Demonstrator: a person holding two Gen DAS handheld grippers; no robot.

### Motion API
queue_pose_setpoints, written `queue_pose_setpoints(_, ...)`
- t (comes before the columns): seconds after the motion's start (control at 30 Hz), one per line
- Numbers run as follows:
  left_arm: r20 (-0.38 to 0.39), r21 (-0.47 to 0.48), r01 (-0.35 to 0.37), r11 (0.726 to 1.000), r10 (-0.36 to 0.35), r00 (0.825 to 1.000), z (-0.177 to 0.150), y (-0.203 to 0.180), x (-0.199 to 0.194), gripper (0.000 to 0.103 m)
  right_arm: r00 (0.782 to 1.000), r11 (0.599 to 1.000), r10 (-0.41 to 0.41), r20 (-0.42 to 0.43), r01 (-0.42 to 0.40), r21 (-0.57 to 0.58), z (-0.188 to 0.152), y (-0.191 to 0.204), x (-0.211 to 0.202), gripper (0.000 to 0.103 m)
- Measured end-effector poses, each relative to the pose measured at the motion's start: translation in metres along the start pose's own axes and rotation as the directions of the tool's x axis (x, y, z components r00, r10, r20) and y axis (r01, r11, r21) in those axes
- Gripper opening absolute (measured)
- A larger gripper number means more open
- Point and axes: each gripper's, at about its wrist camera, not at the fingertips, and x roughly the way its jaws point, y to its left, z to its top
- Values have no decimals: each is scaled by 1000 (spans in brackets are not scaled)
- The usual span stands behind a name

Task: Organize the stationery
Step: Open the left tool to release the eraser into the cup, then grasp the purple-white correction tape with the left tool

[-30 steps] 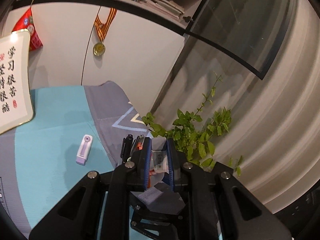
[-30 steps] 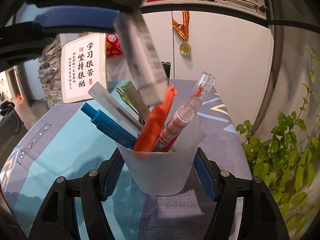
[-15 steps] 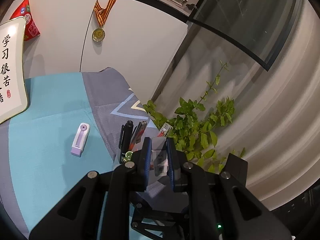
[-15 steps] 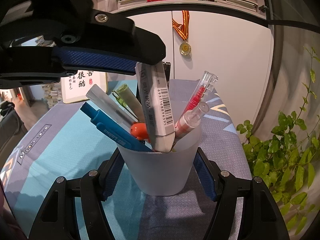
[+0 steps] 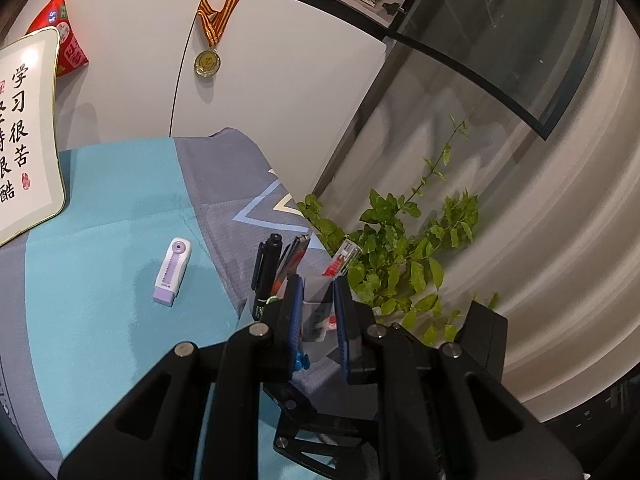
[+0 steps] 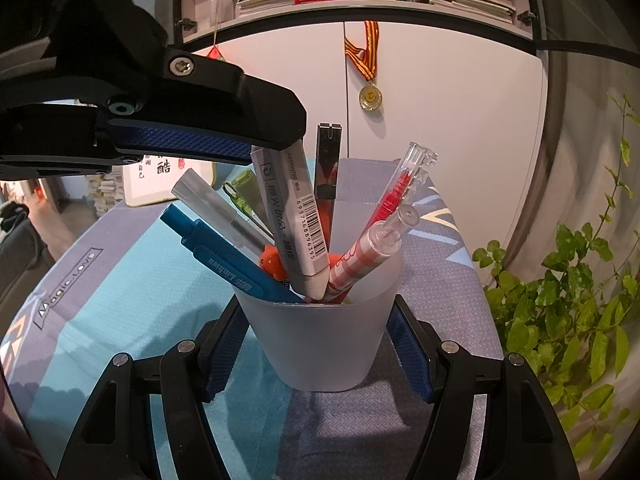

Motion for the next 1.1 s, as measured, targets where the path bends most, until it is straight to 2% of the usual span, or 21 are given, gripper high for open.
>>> queue_pose_setpoints(0.1, 3, -19, 8, 1000, -8, 1000, 2, 4, -3, 20, 1000, 1000, 0, 0, 0, 0, 0, 0, 0, 71)
queue_pose_setpoints(0.47, 1, -25, 12, 1000, -12, 1000, 2, 5, -6, 20, 1000, 1000, -1, 0, 1, -1, 0, 0, 0, 71)
queue_pose_setpoints(0.6, 41, -54, 2, 999, 0, 999, 6, 16, -16, 21, 1000, 1000, -1, 0, 1, -1, 0, 0, 0, 71)
queue_pose_setpoints(0.63, 54, -61, -7, 998, 10, 999, 7, 20, -20, 26, 1000, 1000, -1, 0, 1, 0, 0, 0, 0, 71)
queue_pose_setpoints(0.67, 67, -70, -20, 997, 24, 997, 9, 26, -23, 32, 1000, 1000, -1, 1, 1, 0, 0, 0, 0, 71)
queue_pose_setpoints(0.73, 95, -93, -62, 994, 70, 993, 12, 40, -28, 39, 1000, 1000, -1, 1, 1, 0, 0, 0, 0, 71)
queue_pose_setpoints(0.83, 113, -119, -155, 981, 168, 979, 15, 64, -27, 42, 1000, 1000, -1, 1, 1, 0, 0, 1, 0, 71)
queue_pose_setpoints(1.0, 25, -115, -270, 956, 274, 961, 8, 99, 9, 43, 1000, 1000, -1, 1, 1, 0, 0, 1, 0, 71)
queue_pose_setpoints(1.1, -40, -64, -317, 946, 315, 948, 3, 109, 40, 43, 1000, 1000, -1, 1, 1, 0, 0, 1, 0, 71)
